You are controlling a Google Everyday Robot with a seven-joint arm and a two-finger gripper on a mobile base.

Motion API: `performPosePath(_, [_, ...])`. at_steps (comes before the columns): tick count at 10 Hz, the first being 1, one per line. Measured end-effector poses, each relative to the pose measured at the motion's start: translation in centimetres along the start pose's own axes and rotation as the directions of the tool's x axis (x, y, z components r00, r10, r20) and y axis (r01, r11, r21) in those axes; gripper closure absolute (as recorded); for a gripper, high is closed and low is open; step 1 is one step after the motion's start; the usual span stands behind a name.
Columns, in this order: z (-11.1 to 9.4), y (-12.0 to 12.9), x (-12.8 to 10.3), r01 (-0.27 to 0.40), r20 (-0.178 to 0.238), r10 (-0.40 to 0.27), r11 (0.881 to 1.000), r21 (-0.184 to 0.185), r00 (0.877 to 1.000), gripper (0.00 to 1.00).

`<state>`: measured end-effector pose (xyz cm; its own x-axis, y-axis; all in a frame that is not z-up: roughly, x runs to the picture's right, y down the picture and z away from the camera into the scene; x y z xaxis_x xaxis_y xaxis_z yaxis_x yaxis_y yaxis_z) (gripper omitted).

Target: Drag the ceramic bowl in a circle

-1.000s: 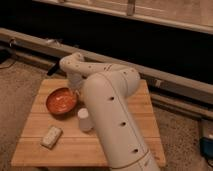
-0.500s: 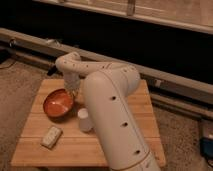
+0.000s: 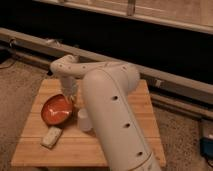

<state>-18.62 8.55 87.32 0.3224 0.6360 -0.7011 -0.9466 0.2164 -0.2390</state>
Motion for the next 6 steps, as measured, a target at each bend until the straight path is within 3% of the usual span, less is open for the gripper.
performPosePath(2, [0.0,-2.4,0.2,-0.066,0.000,0.066,0.998,0.021,0.998,1.00])
performPosePath(4, [-0.3,-6.3,-0.4,-0.152,0.015,0.152,0.987,0.043,0.988,1.00])
performPosePath(6, [-0.5,-8.3,-0.9,-0.208,0.028,0.207,0.976,0.060,0.978,1.00])
